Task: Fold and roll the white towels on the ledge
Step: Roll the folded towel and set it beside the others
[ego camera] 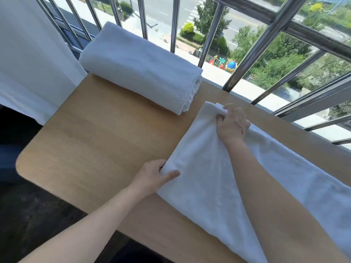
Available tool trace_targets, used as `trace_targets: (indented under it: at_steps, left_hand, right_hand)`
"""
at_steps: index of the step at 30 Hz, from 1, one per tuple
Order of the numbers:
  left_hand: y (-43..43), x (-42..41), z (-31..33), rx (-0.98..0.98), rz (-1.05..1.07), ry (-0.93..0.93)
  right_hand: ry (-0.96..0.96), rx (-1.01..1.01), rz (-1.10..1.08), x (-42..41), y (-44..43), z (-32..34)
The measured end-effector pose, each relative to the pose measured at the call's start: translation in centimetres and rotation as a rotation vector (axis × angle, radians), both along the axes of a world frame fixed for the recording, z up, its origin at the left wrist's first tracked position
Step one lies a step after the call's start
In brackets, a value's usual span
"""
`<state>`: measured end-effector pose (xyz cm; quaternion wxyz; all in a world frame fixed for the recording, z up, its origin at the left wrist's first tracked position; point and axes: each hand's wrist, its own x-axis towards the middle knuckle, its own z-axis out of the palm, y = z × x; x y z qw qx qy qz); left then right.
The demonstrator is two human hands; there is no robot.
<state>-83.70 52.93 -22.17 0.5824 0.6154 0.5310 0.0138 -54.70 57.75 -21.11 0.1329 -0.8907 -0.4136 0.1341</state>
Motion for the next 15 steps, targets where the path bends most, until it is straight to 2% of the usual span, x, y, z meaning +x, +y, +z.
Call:
trace_targets:
  at_steps: [3, 5, 10, 15]
  left_hand:
    - [0.4, 0.7, 0.1, 0.047, 0.017, -0.026]
    - [0.3, 1.4, -0.2, 0.096, -0.003, 0.034]
    - [-0.5, 0.5, -0.5, 0.097, 0.041, 0.034]
    - [-2.1, -2.6, 0.0, 0.024, 0.19, -0.05]
  right_hand:
    - [-0.03, -0.052, -0.095, 1.0, -1.7, -0.4]
    - [-0.034, -0.067, -0.074, 1.3, -2.4, -1.0]
    - [0.024, 0.077, -0.076, 0.4, -1.6, -2.0]
    - [0.063, 0.206, 0.076, -2.1, -0.4, -2.8]
